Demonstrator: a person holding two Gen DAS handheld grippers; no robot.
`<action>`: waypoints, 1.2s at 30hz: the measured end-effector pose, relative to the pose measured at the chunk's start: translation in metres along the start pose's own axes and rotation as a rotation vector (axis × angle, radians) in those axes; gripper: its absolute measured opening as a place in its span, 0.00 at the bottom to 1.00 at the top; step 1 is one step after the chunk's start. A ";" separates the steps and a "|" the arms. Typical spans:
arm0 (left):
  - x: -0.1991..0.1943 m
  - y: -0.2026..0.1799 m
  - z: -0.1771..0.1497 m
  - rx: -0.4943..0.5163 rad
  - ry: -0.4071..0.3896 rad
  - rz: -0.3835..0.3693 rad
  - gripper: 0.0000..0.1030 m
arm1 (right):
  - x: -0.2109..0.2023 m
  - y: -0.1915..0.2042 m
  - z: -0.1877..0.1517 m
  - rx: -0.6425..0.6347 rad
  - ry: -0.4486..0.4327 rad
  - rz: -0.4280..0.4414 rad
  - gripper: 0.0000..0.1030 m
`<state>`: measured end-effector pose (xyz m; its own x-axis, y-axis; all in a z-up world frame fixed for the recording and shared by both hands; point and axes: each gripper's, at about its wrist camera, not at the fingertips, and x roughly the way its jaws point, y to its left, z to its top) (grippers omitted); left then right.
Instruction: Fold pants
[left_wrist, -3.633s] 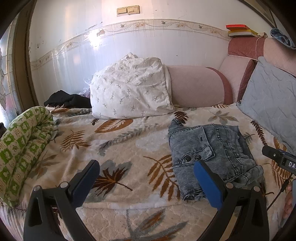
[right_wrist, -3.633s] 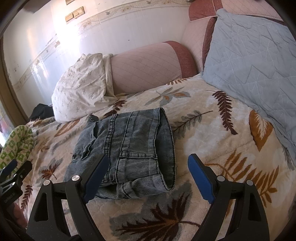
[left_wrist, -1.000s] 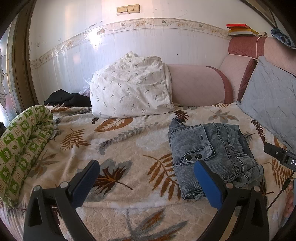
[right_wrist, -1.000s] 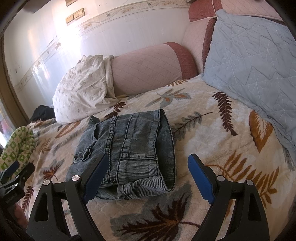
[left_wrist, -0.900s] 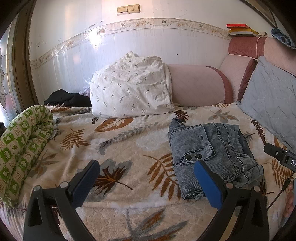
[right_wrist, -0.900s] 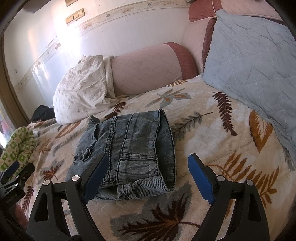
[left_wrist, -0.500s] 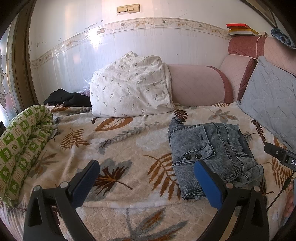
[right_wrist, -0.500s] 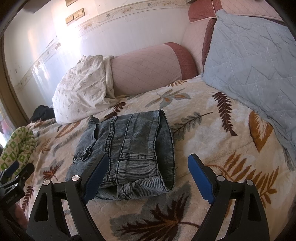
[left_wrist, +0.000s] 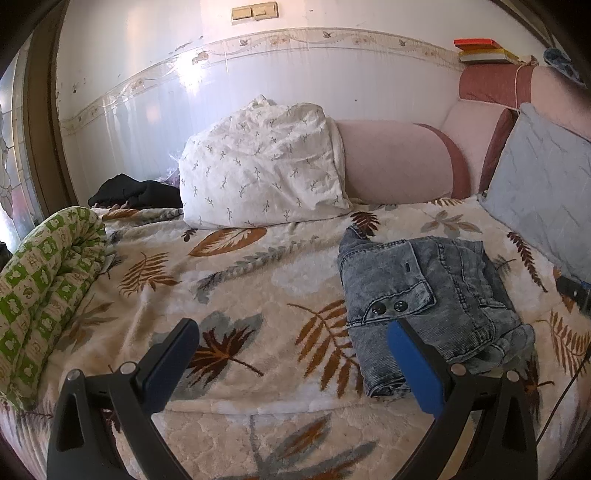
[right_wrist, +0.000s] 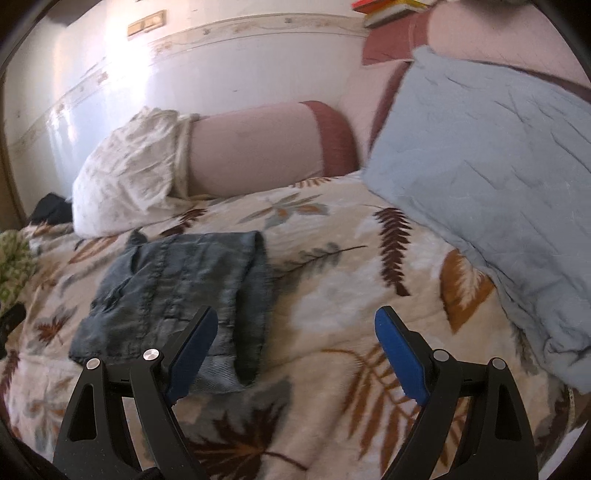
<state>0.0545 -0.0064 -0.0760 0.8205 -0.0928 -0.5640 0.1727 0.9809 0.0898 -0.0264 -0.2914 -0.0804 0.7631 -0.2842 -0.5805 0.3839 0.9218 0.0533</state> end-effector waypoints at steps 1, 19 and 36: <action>0.001 -0.001 -0.001 0.005 0.005 0.001 1.00 | 0.003 -0.005 0.002 0.030 0.006 0.007 0.85; 0.002 0.007 0.002 -0.020 0.020 -0.019 1.00 | 0.036 0.015 0.001 0.152 0.105 0.120 0.85; 0.002 0.004 0.002 -0.016 0.023 -0.015 1.00 | 0.036 0.015 -0.002 0.148 0.107 0.124 0.85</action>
<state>0.0580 -0.0029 -0.0753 0.8053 -0.1040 -0.5836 0.1758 0.9821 0.0677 0.0063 -0.2872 -0.1019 0.7526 -0.1344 -0.6446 0.3687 0.8971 0.2434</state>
